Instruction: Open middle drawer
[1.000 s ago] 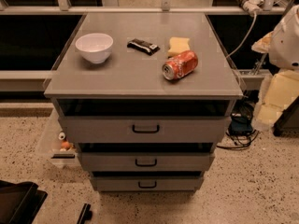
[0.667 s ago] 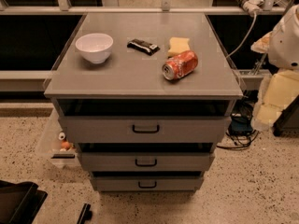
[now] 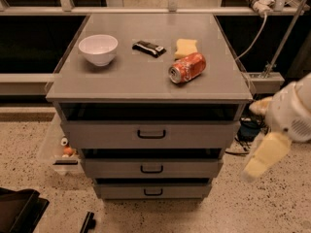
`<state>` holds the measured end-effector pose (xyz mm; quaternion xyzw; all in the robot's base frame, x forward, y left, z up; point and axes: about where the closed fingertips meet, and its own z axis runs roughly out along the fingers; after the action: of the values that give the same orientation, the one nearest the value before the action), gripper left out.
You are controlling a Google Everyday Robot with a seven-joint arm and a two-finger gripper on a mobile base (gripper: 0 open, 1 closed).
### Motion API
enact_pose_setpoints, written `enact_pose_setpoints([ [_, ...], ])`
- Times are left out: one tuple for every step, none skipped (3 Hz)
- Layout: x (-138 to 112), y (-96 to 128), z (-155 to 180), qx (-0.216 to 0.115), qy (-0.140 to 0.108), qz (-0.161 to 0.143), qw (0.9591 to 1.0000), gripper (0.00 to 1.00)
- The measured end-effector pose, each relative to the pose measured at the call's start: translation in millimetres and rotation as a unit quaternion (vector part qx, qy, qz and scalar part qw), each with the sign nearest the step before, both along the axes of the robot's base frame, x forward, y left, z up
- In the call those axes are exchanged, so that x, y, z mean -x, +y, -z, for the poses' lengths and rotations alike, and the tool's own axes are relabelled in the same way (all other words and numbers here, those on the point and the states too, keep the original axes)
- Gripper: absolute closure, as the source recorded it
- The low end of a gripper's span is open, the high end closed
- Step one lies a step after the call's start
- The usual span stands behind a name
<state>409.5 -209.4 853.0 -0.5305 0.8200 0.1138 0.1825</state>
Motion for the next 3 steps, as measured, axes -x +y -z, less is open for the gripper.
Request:
enact_pose_setpoints([
  [12, 30, 80, -0.090, 0.038, 0.014, 0.9951, 0.00],
  [17, 42, 119, -0.124, 0.061, 0.024, 0.9901, 0.00],
  [17, 42, 120, -0.124, 0.061, 0.024, 0.9901, 0.00],
])
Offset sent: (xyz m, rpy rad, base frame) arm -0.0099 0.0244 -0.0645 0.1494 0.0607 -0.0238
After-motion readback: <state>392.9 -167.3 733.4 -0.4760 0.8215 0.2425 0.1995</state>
